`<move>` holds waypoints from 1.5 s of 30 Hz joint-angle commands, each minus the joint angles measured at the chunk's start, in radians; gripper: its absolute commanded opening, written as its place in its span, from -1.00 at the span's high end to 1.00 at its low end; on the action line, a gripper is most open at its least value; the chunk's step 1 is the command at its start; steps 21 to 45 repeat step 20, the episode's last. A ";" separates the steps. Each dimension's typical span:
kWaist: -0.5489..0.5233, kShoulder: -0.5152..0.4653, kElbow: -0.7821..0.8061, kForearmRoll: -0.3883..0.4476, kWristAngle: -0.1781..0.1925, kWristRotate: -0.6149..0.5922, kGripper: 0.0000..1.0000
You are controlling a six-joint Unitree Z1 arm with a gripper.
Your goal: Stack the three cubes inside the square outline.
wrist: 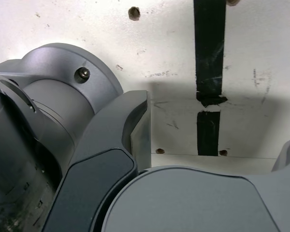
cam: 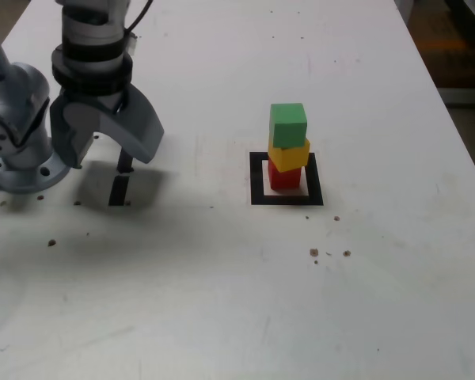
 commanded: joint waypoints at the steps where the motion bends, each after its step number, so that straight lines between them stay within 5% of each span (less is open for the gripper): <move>1: 0.002 0.002 0.001 -0.001 -0.002 -0.007 -0.99; 45: 0.002 0.018 -0.006 0.019 0.010 -0.061 -0.99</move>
